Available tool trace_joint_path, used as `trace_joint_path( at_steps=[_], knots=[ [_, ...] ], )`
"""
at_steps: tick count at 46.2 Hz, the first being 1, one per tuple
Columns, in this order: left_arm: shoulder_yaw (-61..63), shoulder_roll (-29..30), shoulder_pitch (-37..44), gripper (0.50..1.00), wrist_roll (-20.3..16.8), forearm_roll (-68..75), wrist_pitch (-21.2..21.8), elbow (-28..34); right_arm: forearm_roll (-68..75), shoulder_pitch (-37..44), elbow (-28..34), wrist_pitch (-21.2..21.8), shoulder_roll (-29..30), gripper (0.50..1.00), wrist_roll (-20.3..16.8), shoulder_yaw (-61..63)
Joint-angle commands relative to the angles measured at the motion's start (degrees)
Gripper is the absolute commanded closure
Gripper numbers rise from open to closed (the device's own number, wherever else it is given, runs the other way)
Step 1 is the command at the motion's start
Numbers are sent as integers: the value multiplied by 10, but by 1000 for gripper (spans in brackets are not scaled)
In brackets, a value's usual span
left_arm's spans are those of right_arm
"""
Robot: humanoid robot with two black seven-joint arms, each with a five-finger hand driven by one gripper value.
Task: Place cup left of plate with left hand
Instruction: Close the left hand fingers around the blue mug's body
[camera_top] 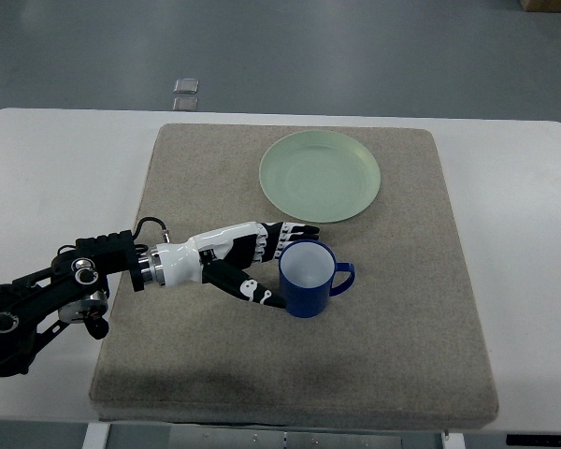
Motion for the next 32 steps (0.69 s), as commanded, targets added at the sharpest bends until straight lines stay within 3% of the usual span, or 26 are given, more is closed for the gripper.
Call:
trace_joint_path(
  at_steps=[1, 32],
  knots=[
    [12, -11, -1, 500, 0, 1, 0, 5, 0, 0, 0, 0, 0, 568, 0, 0],
    [24, -27, -12, 504, 0, 1, 12, 19, 0, 0, 0, 0, 0, 568, 0, 0]
  ],
)
